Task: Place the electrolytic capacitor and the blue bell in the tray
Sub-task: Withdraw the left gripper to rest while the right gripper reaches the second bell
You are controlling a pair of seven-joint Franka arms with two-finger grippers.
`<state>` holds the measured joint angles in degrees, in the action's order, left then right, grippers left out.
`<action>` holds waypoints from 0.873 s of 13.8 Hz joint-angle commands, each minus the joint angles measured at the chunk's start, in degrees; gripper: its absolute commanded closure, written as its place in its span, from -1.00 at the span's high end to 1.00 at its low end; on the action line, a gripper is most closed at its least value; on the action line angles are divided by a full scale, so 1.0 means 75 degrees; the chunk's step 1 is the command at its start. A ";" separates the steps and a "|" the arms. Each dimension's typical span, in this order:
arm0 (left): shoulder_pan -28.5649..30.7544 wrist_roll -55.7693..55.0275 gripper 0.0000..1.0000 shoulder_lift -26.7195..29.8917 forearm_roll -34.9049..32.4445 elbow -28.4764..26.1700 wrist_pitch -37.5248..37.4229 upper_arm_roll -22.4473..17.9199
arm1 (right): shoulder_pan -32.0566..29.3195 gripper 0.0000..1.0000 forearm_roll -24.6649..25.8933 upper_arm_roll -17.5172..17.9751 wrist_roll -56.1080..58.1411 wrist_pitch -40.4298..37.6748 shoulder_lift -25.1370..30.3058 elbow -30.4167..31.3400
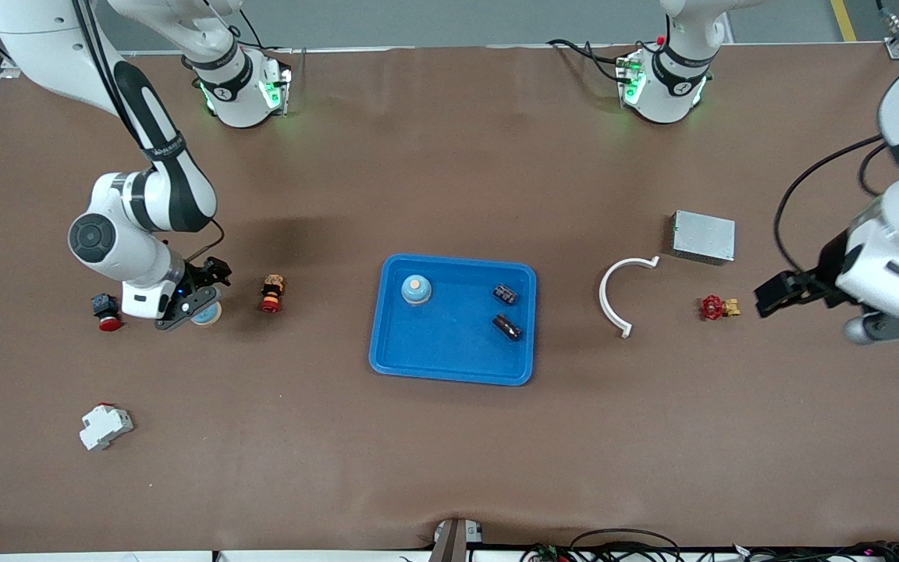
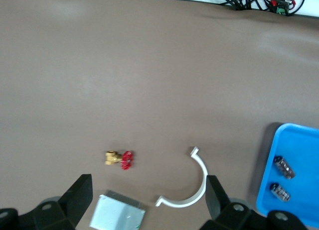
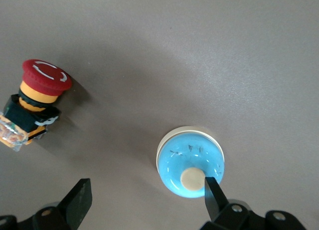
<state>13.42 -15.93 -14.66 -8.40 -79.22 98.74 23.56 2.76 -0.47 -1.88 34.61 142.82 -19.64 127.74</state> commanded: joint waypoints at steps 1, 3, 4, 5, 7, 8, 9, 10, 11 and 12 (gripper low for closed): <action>-0.0148 0.0715 1.00 0.0840 0.0206 -0.0359 -0.0296 -0.0467 | -0.0227 1.00 0.0109 0.0098 0.0061 0.0036 -0.0112 -0.0086; -0.0743 0.1115 1.00 0.1274 0.0207 -0.0406 -0.0974 -0.1192 | -0.0251 1.00 0.0109 0.0098 0.0073 0.0047 -0.0147 -0.0110; -0.1083 0.1185 1.00 0.1473 0.0207 -0.0488 -0.1244 -0.1579 | -0.0251 1.00 0.0121 0.0086 0.0073 0.0036 -0.0229 -0.0168; -0.1353 0.1209 1.00 0.1649 0.0207 -0.0547 -0.1456 -0.1931 | -0.0263 1.00 0.0121 0.0086 0.0073 0.0047 -0.0276 -0.0192; -0.1951 0.1175 1.00 0.2000 0.0323 -0.0582 -0.2041 -0.2553 | -0.0263 1.00 0.0121 0.0086 0.0073 0.0047 -0.0335 -0.0239; -0.2174 0.1139 1.00 0.2199 0.0509 -0.0722 -0.2125 -0.2869 | -0.0286 1.00 0.0121 0.0086 0.0073 0.0047 -0.0358 -0.0250; -0.2269 0.1232 1.00 0.2410 0.0650 -0.0874 -0.2126 -0.3104 | -0.0286 1.00 0.0121 0.0086 0.0073 0.0059 -0.0405 -0.0285; -0.2363 0.1314 1.00 0.2540 0.0721 -0.1026 -0.2137 -0.3269 | -0.0298 1.00 0.0121 0.0086 0.0073 0.0048 -0.0440 -0.0309; -0.2410 0.1419 1.00 0.2669 0.0722 -0.1109 -0.2230 -0.3317 | -0.0333 1.00 0.0121 0.0098 0.0073 0.0047 -0.0475 -0.0332; -0.2411 0.1432 1.00 0.2693 0.0722 -0.1110 -0.2312 -0.3317 | -0.0368 1.00 0.0121 0.0098 0.0073 0.0047 -0.0510 -0.0367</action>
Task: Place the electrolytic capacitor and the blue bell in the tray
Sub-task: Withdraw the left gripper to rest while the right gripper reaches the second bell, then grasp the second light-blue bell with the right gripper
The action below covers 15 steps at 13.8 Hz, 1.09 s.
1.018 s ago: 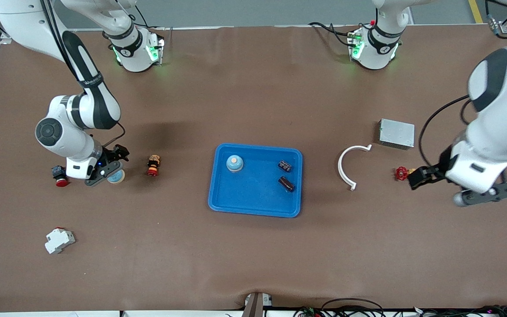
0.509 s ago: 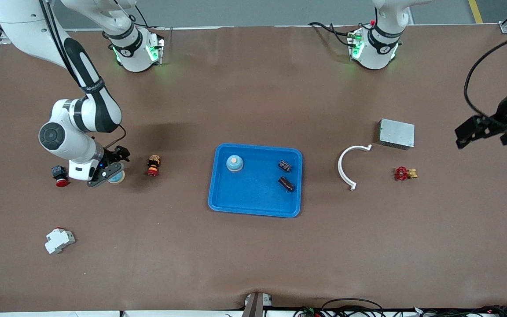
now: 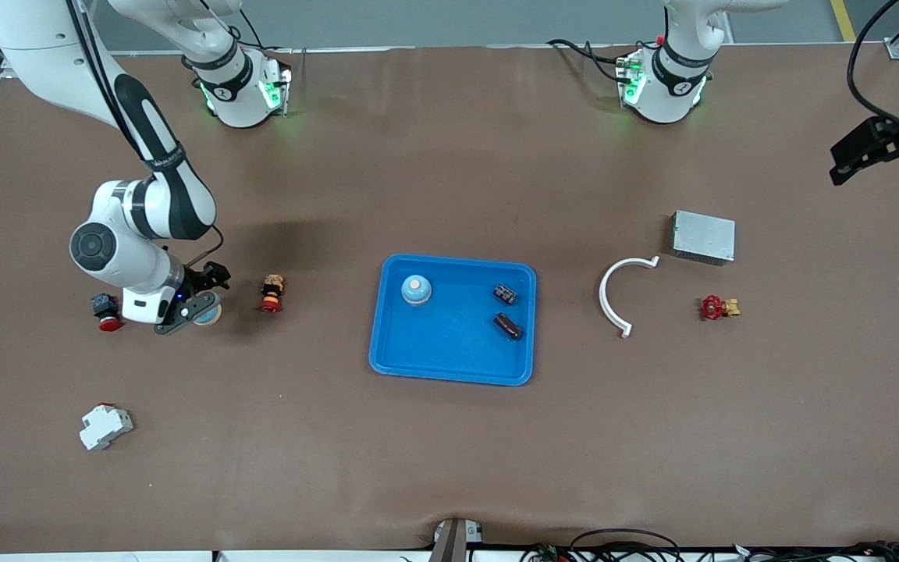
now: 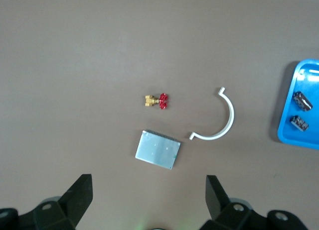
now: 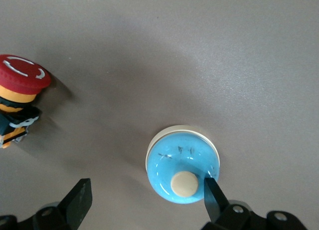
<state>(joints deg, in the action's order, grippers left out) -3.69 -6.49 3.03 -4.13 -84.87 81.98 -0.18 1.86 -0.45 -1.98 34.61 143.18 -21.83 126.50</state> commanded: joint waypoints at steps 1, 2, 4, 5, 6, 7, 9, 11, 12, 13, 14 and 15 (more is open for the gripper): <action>-0.0164 0.0174 1.00 0.0334 0.0164 -0.0356 -0.0091 -0.0152 | -0.0248 1.00 0.0118 0.0112 0.0073 0.0000 -0.0254 -0.0214; -0.0176 0.0186 1.00 0.0357 0.0152 -0.0367 -0.0091 -0.0152 | -0.0248 1.00 0.0118 0.0100 0.0073 0.0000 -0.0277 -0.0249; -0.0222 0.0175 1.00 0.0427 0.0152 -0.0368 -0.0091 -0.0106 | -0.0248 1.00 0.0118 0.0100 0.0073 0.0000 -0.0289 -0.0261; -0.0223 0.0163 1.00 0.0346 0.0106 -0.0298 -0.0091 -0.0036 | -0.0248 1.00 0.0118 0.0100 0.0073 -0.0023 -0.0289 -0.0261; -0.0211 0.0174 1.00 0.0311 0.0129 -0.0286 -0.0080 -0.0012 | -0.0236 1.00 0.0118 0.0112 0.0061 -0.0058 -0.0289 -0.0261; -0.0211 0.0174 1.00 0.0241 0.0129 -0.0274 -0.0057 0.0000 | -0.0225 1.00 0.0118 0.0112 0.0050 -0.0128 -0.0277 -0.0261; -0.0234 0.0174 1.00 0.0135 0.0117 -0.0180 -0.0056 0.0000 | -0.0213 1.00 0.0107 0.0112 -0.0021 -0.0373 -0.0231 -0.0273; -0.0211 0.0186 1.00 0.0135 0.0129 -0.0180 -0.0056 0.0000 | -0.0201 1.00 0.0107 0.0123 -0.0044 -0.1202 -0.0149 -0.0564; -0.0199 0.0186 1.00 0.0135 0.0129 -0.0180 -0.0056 0.0000 | -0.0213 1.00 0.0107 0.0112 -0.0033 -0.1868 -0.0148 -0.0937; -0.0211 0.0186 1.00 0.0135 0.0129 -0.0180 -0.0056 0.0000 | -0.0213 1.00 0.0107 0.0112 -0.0033 -0.2316 -0.0160 -0.1196; -0.0211 0.0186 1.00 0.0123 0.0140 -0.0192 -0.0056 0.0000 | -0.0213 1.00 0.0107 0.0112 -0.0021 -0.2448 -0.0160 -0.1291; -0.0211 0.0186 1.00 0.0123 0.0140 -0.0203 -0.0056 0.0000 | -0.0213 1.00 0.0107 0.0112 0.0002 -0.2426 -0.0160 -0.1316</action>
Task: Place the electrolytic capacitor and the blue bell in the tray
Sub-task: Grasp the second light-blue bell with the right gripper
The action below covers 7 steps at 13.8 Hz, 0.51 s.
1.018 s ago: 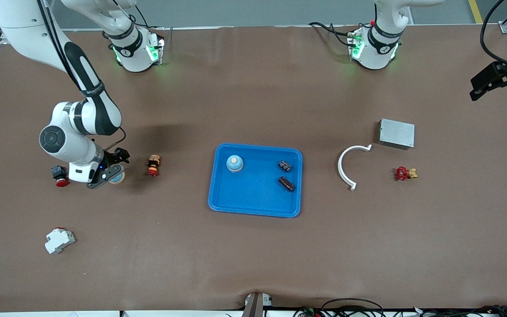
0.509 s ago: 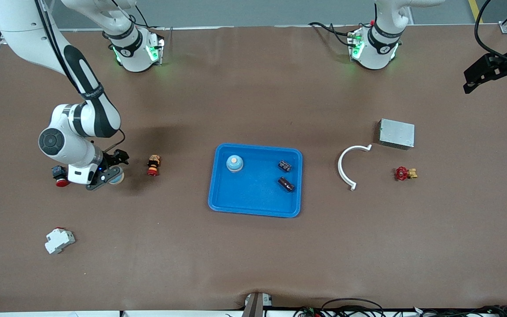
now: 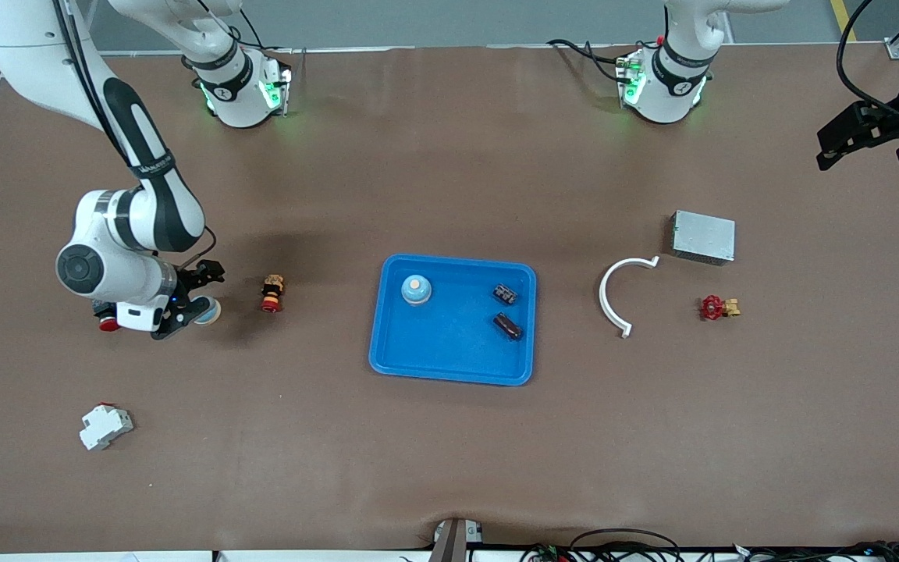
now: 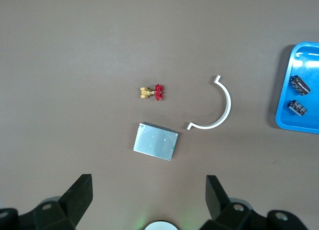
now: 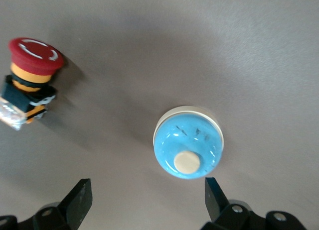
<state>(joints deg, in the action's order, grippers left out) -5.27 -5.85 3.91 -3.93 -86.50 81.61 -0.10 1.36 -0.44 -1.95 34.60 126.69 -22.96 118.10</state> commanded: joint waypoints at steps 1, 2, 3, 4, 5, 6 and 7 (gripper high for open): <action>-0.0001 0.0101 1.00 -0.0017 0.0114 0.0014 -0.0018 -0.0010 | -0.0158 1.00 0.0106 0.0108 0.0027 -0.0193 -0.0009 -0.0231; -0.0001 0.0101 1.00 -0.0028 0.0114 0.0026 -0.0018 -0.0010 | -0.0158 1.00 0.0118 0.0097 0.0062 -0.0192 -0.0021 -0.0313; -0.0001 0.0101 1.00 -0.0040 0.0114 0.0026 -0.0007 -0.0010 | -0.0205 1.00 0.0130 0.0096 0.0074 -0.0146 -0.0044 -0.0360; -0.0012 0.0101 1.00 -0.0040 0.0114 0.0026 -0.0007 -0.0010 | -0.0298 1.00 0.0141 0.0096 0.0179 -0.0041 -0.0068 -0.0372; -0.0012 0.0089 1.00 -0.0040 0.0125 0.0026 -0.0007 -0.0010 | -0.0369 1.00 0.0176 0.0108 0.0389 0.0180 -0.0103 -0.0372; -0.0024 0.0089 1.00 -0.0040 0.0125 0.0037 -0.0007 -0.0010 | -0.0416 1.00 0.0177 0.0097 0.0623 0.0415 -0.0150 -0.0361; -0.0024 0.0089 1.00 -0.0029 0.0125 0.0038 -0.0007 0.0002 | -0.0474 1.00 0.0177 0.0108 0.0753 0.0556 -0.0243 -0.0361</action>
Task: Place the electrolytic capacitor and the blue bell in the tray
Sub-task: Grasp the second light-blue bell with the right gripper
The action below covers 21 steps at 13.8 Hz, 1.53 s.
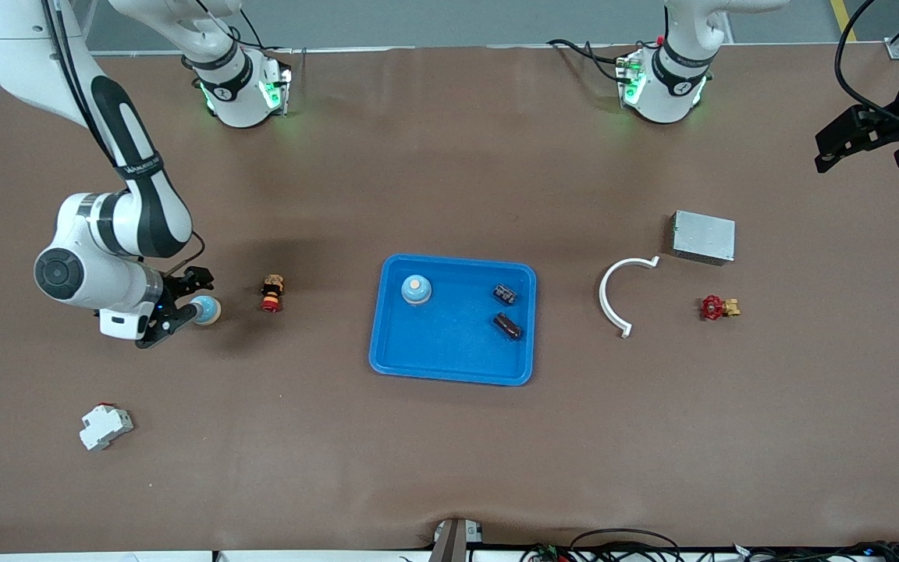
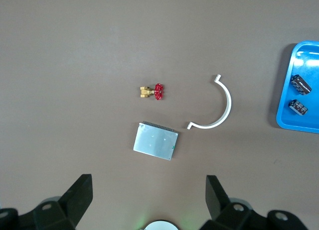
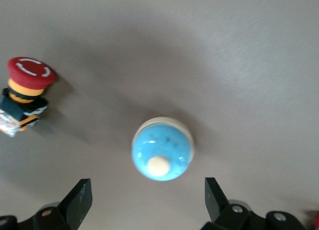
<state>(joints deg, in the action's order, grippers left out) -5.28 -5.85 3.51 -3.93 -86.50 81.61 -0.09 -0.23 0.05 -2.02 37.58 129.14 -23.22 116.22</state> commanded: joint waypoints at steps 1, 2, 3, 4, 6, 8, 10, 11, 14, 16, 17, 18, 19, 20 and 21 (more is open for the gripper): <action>-0.0022 0.0089 1.00 0.0012 0.0125 0.0038 -0.0007 0.0001 | -0.0285 1.00 0.0110 0.0117 0.0391 0.0324 -0.0267 -0.0109; -0.0010 0.0089 1.00 0.0023 0.0125 0.0038 -0.0007 0.0001 | -0.0274 1.00 0.0110 0.0117 0.0391 0.0418 -0.0325 -0.0097; -0.0010 0.0101 1.00 0.0024 0.0137 0.0038 -0.0007 0.0001 | -0.0274 1.00 0.0110 0.0117 0.0391 0.0488 -0.0384 -0.0097; -0.0010 0.0089 1.00 0.0024 0.0137 0.0038 -0.0007 0.0001 | -0.0262 1.00 0.0099 0.0117 0.0380 0.0582 -0.0431 -0.0097; -0.0045 0.0031 1.00 0.0012 0.0113 0.0061 0.0005 -0.0011 | -0.0239 1.00 0.0075 0.0129 0.0322 0.0618 -0.0525 -0.0062; -0.0022 -0.0016 1.00 -0.0035 0.0113 0.0061 0.0028 0.0001 | -0.0204 1.00 0.0063 0.0129 0.0298 0.0641 -0.0595 -0.0050; -0.0022 0.0066 1.00 -0.0035 0.0113 0.0061 0.0040 0.0001 | -0.0203 1.00 0.0052 0.0140 0.0298 0.0758 -0.0688 -0.0050; -0.0022 0.0054 1.00 -0.0035 0.0125 0.0061 0.0063 0.0001 | -0.0203 1.00 0.0052 0.0140 0.0298 0.0793 -0.0724 -0.0050; 0.0001 0.0054 1.00 -0.0035 0.0137 0.0061 0.0075 0.0001 | -0.0192 1.00 0.0052 0.0140 0.0298 0.0794 -0.0736 -0.0050; 0.0001 0.0089 1.00 0.0000 0.0137 0.0061 0.0064 0.0001 | -0.0192 1.00 0.0052 0.0140 0.0298 0.0794 -0.0771 -0.0039; 0.0001 0.0089 1.00 0.0012 0.0137 0.0061 0.0064 0.0012 | -0.0192 1.00 0.0052 0.0152 0.0298 0.0794 -0.0771 -0.0027; 0.0001 0.0089 1.00 0.0047 0.0148 0.0050 0.0064 0.0001 | -0.0192 1.00 0.0052 0.0152 0.0298 0.0794 -0.0771 -0.0004; 0.0001 0.0089 1.00 0.0059 0.0148 0.0049 0.0064 0.0001 | -0.0192 1.00 0.0052 0.0152 0.0298 0.0782 -0.0771 -0.0003; -0.0010 0.0078 1.00 0.0059 0.0148 0.0049 0.0064 0.0012 | -0.0192 1.00 0.0052 0.0152 0.0298 0.0782 -0.0771 0.0008; -0.0010 0.0043 1.00 0.0047 0.0148 0.0038 0.0064 0.0012 | -0.0203 1.00 0.0040 0.0152 0.0298 0.0782 -0.0771 0.0008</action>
<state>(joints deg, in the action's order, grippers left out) -5.36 -5.86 3.42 -3.92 -86.32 81.91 -0.06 -1.34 0.06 -1.31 39.88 134.78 -28.93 116.23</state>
